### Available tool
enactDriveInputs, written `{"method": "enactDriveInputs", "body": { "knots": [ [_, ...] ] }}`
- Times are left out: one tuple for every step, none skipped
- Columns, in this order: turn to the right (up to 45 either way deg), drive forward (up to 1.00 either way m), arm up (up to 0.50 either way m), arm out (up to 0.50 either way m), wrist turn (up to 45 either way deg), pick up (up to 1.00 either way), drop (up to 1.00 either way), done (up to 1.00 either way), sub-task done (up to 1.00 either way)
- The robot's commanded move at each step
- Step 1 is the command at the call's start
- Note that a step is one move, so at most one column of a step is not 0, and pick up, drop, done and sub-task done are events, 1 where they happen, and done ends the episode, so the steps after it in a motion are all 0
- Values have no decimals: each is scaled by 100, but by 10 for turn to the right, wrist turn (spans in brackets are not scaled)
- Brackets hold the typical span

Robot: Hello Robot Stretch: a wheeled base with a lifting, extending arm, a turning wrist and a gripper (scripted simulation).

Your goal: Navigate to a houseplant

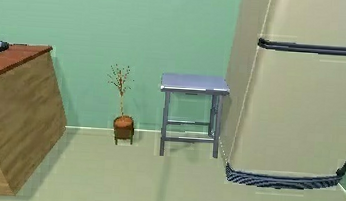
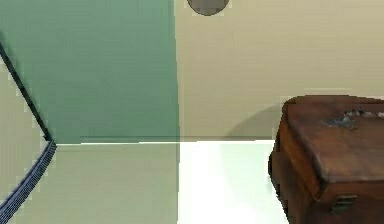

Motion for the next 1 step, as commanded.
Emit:
{"method": "enactDriveInputs", "body": {
  "knots": [
    [0,95,0,0,0,0,0,0,0]
  ]
}}
